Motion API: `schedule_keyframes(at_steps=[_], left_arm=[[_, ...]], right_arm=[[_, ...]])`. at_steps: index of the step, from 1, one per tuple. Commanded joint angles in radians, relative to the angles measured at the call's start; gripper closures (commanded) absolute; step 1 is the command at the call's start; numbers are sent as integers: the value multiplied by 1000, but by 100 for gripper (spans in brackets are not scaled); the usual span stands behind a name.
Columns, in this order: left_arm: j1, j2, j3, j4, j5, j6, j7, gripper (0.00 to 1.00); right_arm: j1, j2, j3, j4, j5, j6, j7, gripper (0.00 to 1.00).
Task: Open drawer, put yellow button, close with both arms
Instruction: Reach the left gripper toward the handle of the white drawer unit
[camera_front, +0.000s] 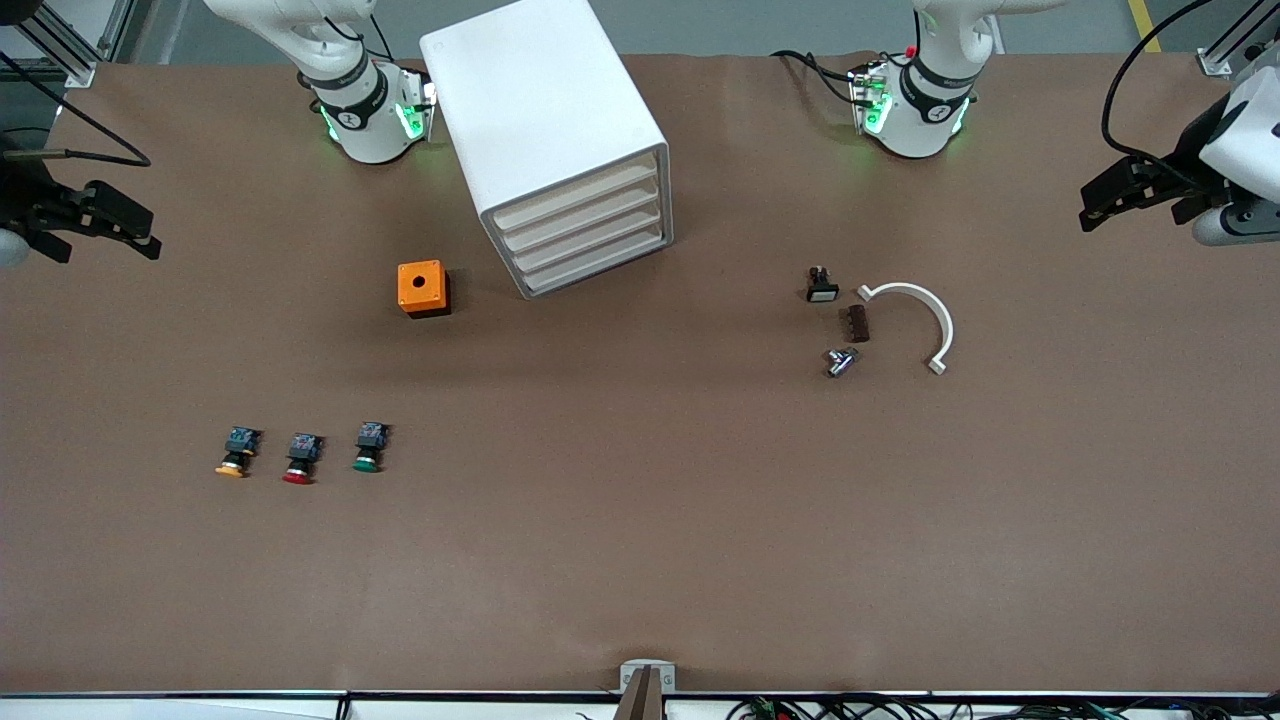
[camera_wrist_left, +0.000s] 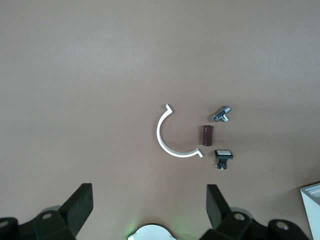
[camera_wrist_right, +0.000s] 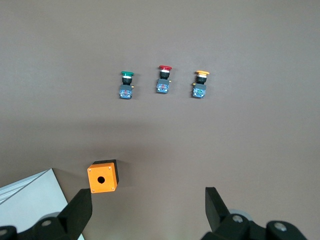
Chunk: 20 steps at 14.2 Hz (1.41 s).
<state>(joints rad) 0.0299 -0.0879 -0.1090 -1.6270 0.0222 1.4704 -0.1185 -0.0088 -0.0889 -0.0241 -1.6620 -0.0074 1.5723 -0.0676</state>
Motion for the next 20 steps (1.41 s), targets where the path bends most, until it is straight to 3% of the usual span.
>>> schedule_keyframes(at_steps=[1,5,8,11,14,18,20], left_arm=[[12,8,-6,21,2,-2,3,0],[10,54,-8,44,2,-4,8,0],[-2,147,-15,36,2,1,14,0],[-50,203,-24,-29,-1,150,-67,0],[-128,301,-41,-21,-33,188,-318,0],[-237,462,-41,64,-212,189,-747,0],[-295,534,-41,111,-286,188,-954,0]], right_arm=[[-6,-15,6,4,14,-20,5,0],[-7,-17,7,4,21,-20,11,0],[-8,-18,6,2,21,-15,11,0],[-10,-20,3,2,43,-14,31,0],[-10,-18,3,2,44,-14,45,0],[-20,-3,0,21,32,-18,31,0],[-48,65,-2,21,15,-14,38,0]])
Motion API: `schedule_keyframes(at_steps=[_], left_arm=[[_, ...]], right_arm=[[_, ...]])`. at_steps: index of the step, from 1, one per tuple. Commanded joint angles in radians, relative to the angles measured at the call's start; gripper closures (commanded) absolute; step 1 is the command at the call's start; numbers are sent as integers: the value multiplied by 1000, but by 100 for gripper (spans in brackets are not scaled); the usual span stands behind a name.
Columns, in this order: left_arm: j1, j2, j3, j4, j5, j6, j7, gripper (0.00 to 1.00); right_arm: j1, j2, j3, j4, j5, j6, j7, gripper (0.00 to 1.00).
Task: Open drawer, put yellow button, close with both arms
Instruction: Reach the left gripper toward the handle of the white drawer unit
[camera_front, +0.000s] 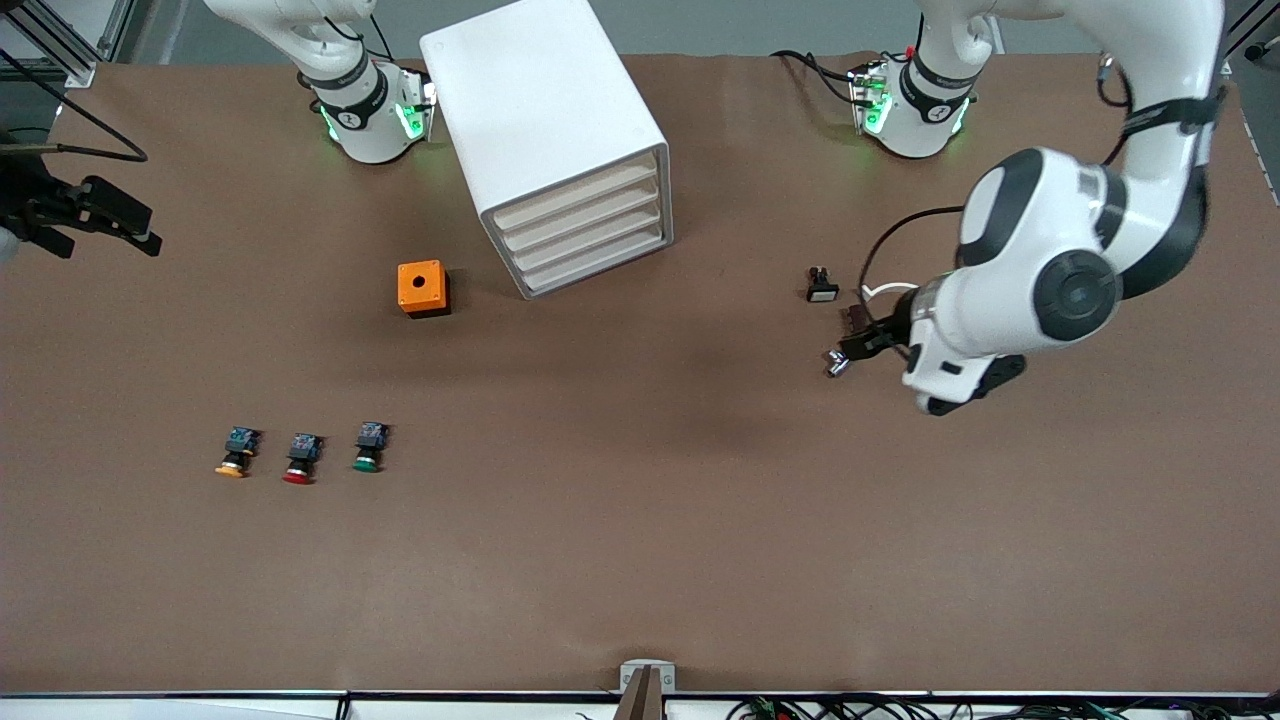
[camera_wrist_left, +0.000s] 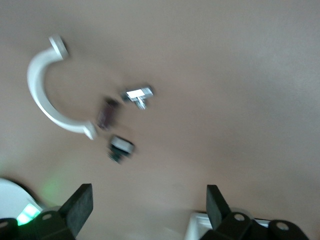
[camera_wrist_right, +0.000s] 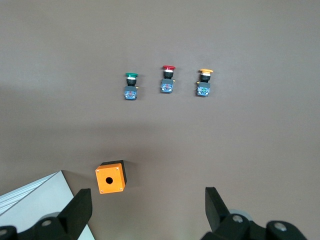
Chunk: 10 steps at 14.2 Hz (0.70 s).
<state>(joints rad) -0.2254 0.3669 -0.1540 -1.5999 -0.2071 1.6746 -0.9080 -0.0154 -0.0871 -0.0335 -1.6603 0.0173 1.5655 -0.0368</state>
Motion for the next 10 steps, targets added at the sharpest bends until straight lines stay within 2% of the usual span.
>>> schedule_keyframes(at_steps=[1,4,7,8,10], left_arm=[[-69,108,4,103,-80,-15,-257,0],[-133,171,2,161,-156,-15,-580,0],[-181,204,2,172,-302,-16,-826,0],[-187,213,4,170,-357,-16,-951,0],[-189,236,2,170,-429,-16,-1145,0]], right_arm=[[-60,91,9,22,-10,7,-1,0],[-112,200,7,25,-3,99,-6,0],[-219,292,7,10,-10,203,-88,0],[-247,332,9,-18,-8,270,-100,0],[-258,346,9,-115,-8,431,-103,0]])
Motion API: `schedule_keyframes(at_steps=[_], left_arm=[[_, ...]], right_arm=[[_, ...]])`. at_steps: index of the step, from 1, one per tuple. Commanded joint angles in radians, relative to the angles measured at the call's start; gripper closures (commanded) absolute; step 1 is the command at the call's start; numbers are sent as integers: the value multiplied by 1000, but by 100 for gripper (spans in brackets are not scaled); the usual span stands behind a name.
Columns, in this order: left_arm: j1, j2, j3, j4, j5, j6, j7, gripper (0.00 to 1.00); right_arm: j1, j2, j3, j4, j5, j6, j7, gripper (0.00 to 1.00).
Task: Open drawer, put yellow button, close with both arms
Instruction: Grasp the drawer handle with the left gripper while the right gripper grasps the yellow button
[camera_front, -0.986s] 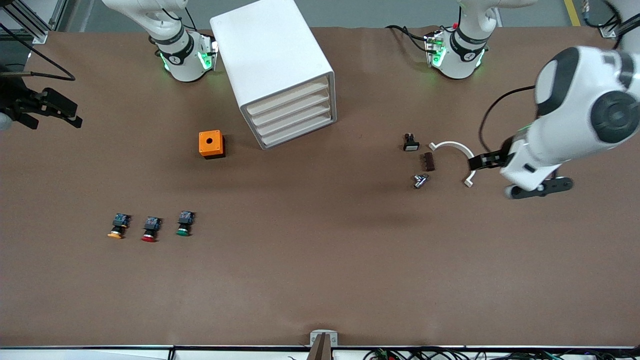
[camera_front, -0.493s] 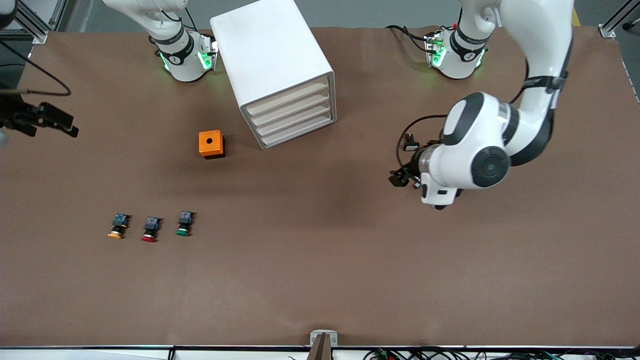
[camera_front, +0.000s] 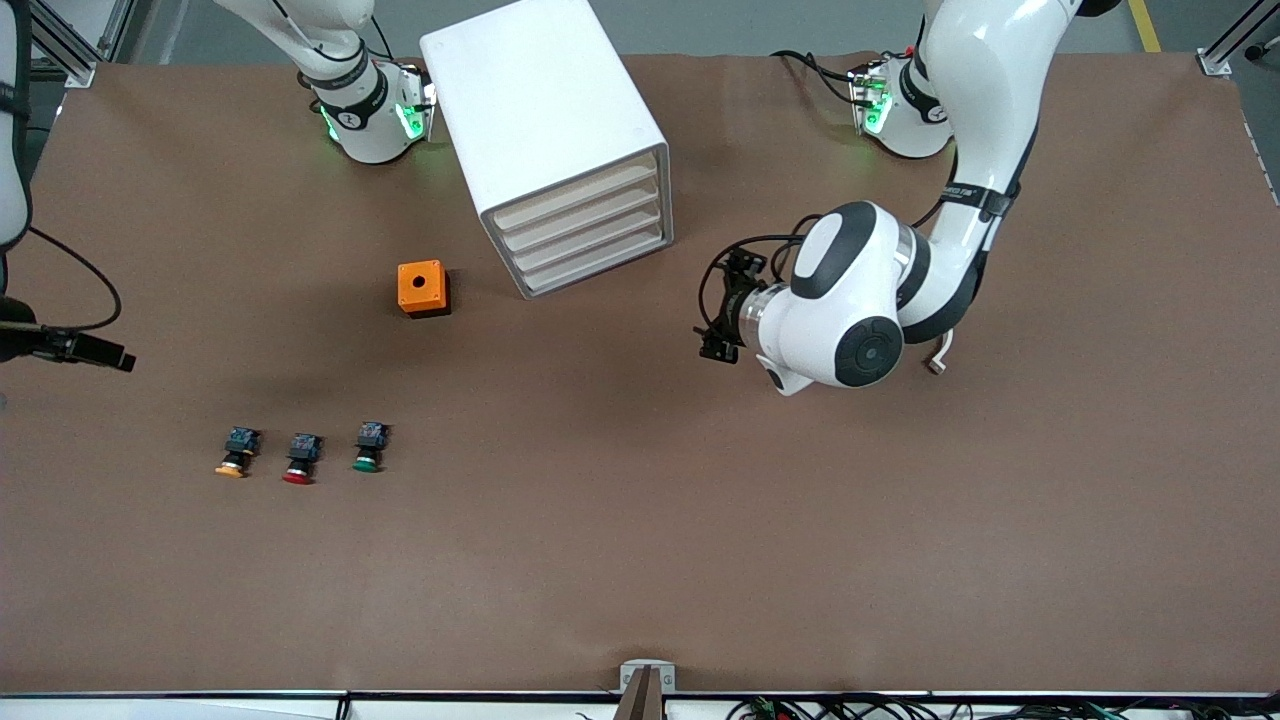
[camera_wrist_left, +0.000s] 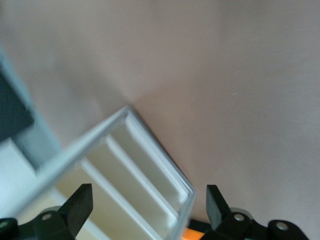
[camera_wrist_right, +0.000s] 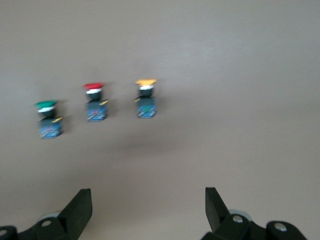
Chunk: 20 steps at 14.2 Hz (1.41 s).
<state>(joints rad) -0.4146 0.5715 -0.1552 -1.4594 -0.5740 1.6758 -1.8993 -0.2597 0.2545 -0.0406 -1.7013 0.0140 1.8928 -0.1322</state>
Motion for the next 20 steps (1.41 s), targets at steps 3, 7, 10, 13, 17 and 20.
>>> schedule_keyframes(at_steps=[3,7,10,13,17,20], left_arm=[[-45,56,3,25,-194,-18,-306,0],[-79,116,3,28,-302,-19,-542,0],[-115,117,0,28,-317,-30,-622,31],[-145,120,-10,25,-360,-73,-626,52],[-200,123,-10,25,-359,-82,-598,49],[-228,125,-10,25,-362,-82,-569,51]], right_arm=[[0,34,18,-243,-5,393,3,0],[22,169,18,-307,-5,672,8,0],[31,236,18,-305,1,770,29,0],[59,265,18,-294,1,784,75,0],[66,302,18,-276,-6,805,59,0],[56,331,18,-258,-8,805,37,0]])
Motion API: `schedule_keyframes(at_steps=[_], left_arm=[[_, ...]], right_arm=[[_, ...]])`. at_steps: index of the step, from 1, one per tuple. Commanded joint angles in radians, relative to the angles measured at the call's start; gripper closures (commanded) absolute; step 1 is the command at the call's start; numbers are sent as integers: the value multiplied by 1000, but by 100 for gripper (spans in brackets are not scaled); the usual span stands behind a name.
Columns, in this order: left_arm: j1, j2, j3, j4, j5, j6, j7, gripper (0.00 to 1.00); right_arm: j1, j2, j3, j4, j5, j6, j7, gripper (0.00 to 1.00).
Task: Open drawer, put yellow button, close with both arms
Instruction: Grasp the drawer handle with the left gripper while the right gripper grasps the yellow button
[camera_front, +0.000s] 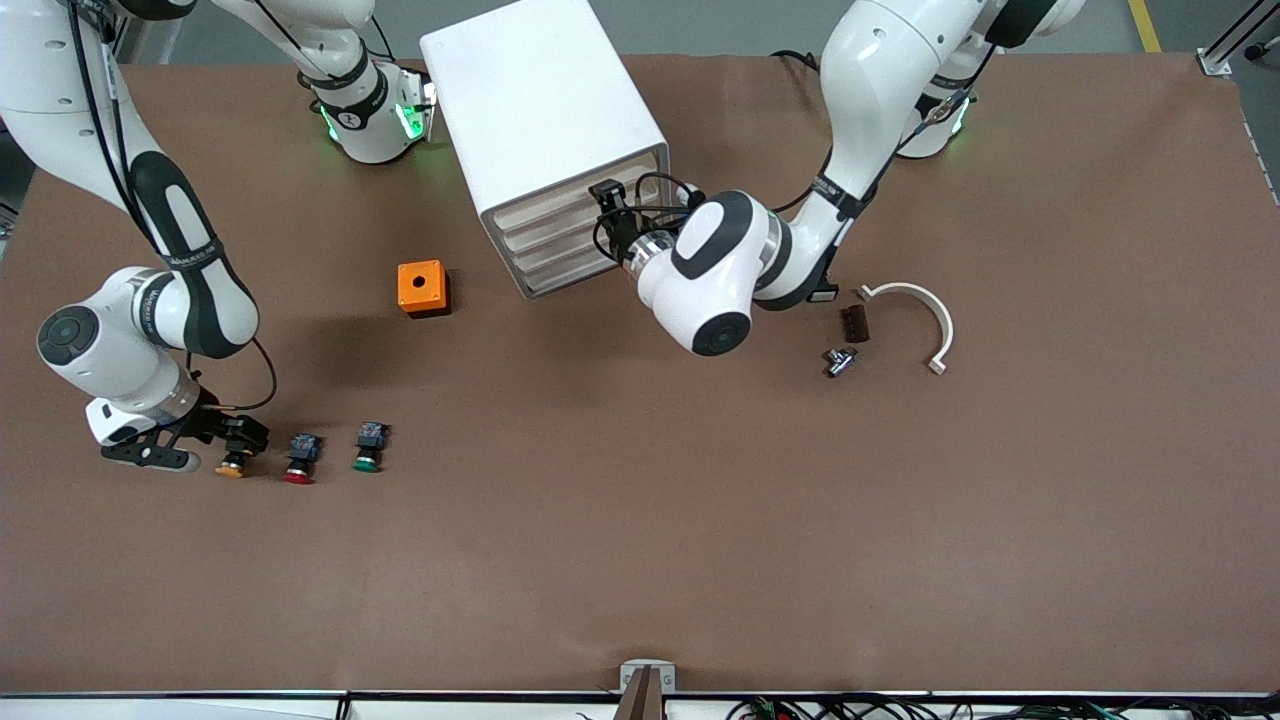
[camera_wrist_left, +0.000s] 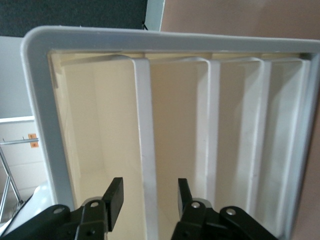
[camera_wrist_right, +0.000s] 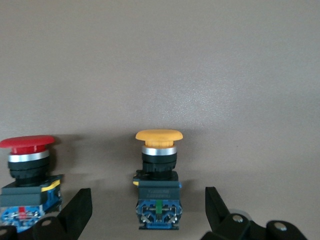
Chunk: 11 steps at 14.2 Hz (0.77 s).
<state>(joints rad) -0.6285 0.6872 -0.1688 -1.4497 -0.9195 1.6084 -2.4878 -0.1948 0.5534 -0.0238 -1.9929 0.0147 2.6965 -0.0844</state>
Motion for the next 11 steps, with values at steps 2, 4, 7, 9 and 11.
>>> schedule_keyframes(at_steps=[2,4,7,9,11], left_arm=[[-33,12,3,15,-15,-15,23,67],[-37,20,5,15,-7,-15,23,70],[-37,32,5,15,-2,-13,24,90],[-33,37,6,17,-1,-13,30,100],[-19,28,21,21,7,-15,27,100]], right_arm=[[-9,34,1,36,-8,-6,-32,18],[-15,36,1,36,-4,-10,-78,71],[-20,36,1,37,-4,-10,-77,100],[-14,33,1,49,-1,-32,-77,100],[-3,-9,2,78,5,-163,-64,100]])
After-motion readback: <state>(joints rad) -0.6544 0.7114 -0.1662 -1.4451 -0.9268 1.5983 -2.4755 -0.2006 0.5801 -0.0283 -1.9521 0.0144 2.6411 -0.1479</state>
